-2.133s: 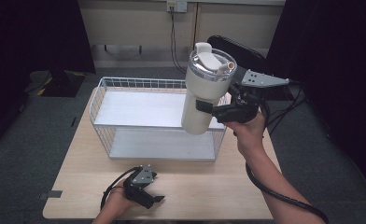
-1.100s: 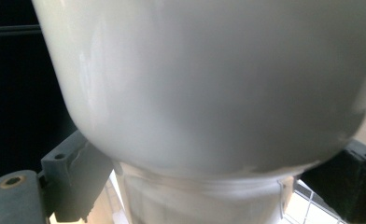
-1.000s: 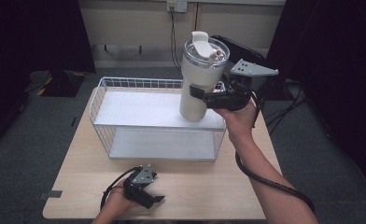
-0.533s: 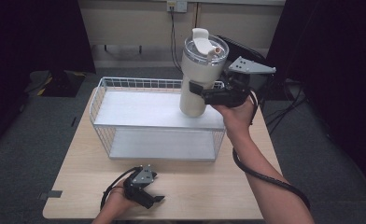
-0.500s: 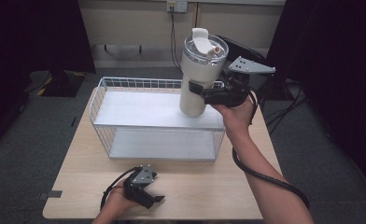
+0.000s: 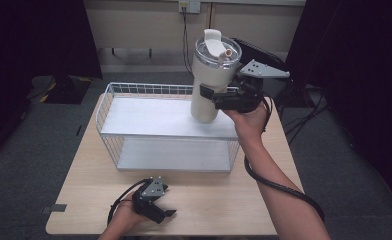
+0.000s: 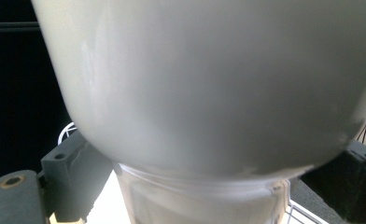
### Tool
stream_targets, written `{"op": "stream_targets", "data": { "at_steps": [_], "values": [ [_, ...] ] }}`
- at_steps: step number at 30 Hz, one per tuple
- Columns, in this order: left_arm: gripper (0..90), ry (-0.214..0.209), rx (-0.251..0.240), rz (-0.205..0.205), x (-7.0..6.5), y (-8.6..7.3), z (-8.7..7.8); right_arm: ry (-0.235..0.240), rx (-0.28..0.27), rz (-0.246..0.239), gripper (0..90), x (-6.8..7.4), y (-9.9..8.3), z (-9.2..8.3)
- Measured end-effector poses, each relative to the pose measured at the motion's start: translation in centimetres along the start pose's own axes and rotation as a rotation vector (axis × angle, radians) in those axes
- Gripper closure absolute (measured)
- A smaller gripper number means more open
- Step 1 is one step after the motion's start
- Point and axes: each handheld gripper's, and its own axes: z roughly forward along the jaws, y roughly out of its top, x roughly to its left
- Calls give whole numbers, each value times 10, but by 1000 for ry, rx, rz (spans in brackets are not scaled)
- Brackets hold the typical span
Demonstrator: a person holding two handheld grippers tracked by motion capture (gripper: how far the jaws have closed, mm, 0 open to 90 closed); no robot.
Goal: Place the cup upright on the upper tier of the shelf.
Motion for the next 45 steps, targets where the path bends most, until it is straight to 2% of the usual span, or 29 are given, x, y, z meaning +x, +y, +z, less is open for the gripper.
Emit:
{"op": "stream_targets", "data": {
  "at_steps": [10,14,23,45],
  "values": [
    [120,0,1,1,0,0,0,-14,-7,6,91,-6,-1,5],
    [120,0,1,1,0,0,0,-25,-8,-6,90,-7,-1,7],
    [120,0,0,0,0,0,0,-41,-2,1,90,-9,-4,14],
    [120,0,1,1,0,0,0,-67,25,-21,90,-16,-8,27]
  ]
}}
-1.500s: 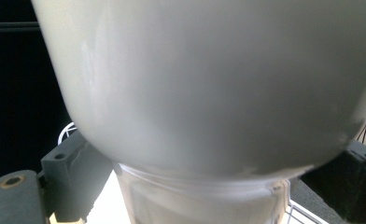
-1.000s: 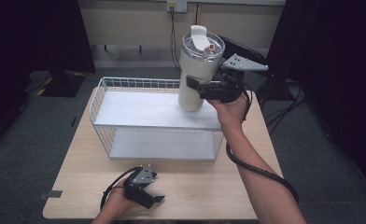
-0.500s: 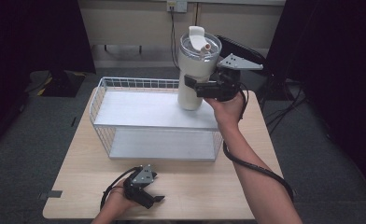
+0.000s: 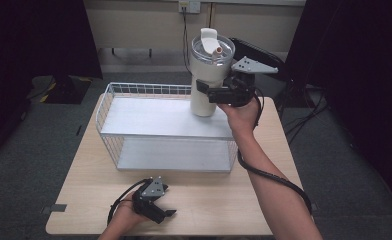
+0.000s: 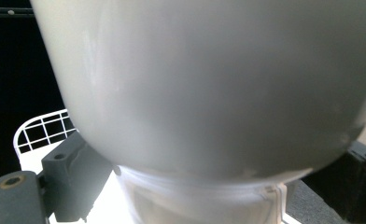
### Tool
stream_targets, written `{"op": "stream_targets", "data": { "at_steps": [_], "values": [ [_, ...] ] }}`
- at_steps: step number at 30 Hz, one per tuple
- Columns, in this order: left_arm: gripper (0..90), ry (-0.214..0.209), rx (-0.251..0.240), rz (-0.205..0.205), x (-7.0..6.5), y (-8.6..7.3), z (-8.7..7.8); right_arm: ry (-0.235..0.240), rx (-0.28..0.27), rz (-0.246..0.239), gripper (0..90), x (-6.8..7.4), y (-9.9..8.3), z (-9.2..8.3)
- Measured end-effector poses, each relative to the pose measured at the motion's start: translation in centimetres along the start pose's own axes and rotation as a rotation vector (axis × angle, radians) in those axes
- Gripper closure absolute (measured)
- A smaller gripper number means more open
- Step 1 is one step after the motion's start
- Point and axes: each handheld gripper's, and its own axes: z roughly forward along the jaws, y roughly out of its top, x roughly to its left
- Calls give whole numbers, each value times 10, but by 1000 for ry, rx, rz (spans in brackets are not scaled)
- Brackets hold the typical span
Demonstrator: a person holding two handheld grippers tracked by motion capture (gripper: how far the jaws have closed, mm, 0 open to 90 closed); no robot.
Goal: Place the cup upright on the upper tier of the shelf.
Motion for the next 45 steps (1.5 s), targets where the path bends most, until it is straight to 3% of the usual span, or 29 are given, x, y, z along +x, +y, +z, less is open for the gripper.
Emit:
{"op": "stream_targets", "data": {
  "at_steps": [45],
  "values": [
    [120,0,0,0,0,0,0,-25,47,17,88,-5,-14,11]
  ]
}}
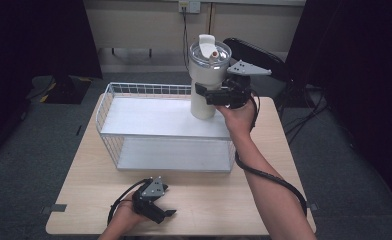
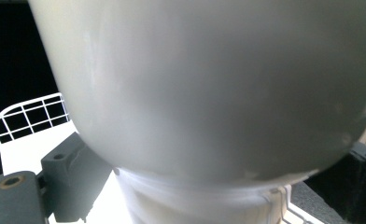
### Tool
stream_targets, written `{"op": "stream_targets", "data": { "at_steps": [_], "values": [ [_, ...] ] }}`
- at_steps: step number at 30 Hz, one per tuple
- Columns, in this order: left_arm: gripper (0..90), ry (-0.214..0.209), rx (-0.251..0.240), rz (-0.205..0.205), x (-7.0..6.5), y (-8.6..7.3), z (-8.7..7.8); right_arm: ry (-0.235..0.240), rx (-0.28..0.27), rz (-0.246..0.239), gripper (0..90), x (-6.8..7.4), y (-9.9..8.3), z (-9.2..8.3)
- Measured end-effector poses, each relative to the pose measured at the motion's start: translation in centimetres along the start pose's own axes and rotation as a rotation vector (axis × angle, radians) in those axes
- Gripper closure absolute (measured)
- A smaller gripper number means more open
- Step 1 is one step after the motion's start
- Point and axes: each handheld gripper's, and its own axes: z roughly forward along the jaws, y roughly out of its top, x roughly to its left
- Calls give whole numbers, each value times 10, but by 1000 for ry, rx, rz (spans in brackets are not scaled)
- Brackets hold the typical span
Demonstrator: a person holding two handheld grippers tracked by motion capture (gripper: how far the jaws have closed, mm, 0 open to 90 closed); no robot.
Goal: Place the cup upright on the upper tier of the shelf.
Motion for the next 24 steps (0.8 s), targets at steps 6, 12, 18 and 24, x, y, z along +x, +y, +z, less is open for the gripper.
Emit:
{"op": "stream_targets", "data": {
  "at_steps": [6,12,18,24],
  "values": [
    [120,0,0,0,0,0,0,0,8,3,87,0,1,2],
    [120,0,0,1,0,0,0,-7,21,7,87,0,2,4],
    [120,0,0,1,0,0,0,-6,28,8,86,0,3,3],
    [120,0,0,0,0,0,0,-10,41,4,86,0,4,4]
  ]
}}
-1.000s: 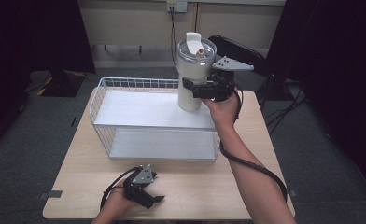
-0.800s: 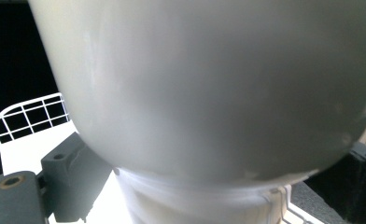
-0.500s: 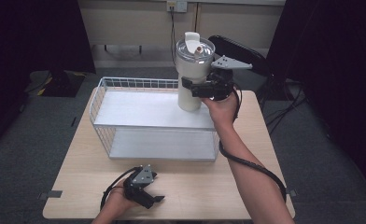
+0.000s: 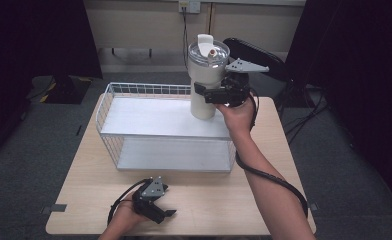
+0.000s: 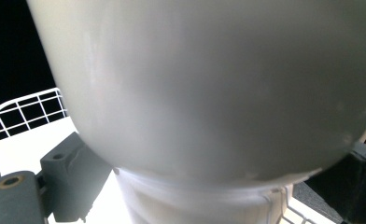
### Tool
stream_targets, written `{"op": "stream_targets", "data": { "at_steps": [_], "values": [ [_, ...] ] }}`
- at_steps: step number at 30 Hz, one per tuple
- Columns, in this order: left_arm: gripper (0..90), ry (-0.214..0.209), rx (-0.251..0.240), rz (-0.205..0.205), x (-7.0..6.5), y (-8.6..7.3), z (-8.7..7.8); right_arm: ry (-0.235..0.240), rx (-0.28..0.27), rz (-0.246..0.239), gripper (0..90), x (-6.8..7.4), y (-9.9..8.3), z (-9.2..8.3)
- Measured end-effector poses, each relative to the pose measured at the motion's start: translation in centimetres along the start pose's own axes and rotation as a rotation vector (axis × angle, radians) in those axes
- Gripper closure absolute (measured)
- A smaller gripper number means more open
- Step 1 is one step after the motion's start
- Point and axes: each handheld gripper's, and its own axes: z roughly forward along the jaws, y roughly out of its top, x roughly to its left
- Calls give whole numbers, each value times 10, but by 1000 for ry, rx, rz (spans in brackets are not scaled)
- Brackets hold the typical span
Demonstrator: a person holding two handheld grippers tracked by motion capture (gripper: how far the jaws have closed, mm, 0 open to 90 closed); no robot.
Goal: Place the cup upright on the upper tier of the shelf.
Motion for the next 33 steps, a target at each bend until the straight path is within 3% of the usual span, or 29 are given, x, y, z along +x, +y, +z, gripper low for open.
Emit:
{"op": "stream_targets", "data": {
  "at_steps": [16,23,26,27,33],
  "values": [
    [120,2,-1,-3,0,0,0,-51,15,-4,82,6,0,-2],
    [120,4,0,-5,-1,0,0,-69,52,-10,83,9,-5,-6],
    [120,4,-1,-6,-1,0,0,-87,42,-16,86,12,-8,-11],
    [120,4,0,-5,-1,0,0,-89,8,-14,87,15,-11,-18],
    [120,6,-2,-6,-1,0,0,-33,10,-17,87,22,-20,-34]
  ]
}}
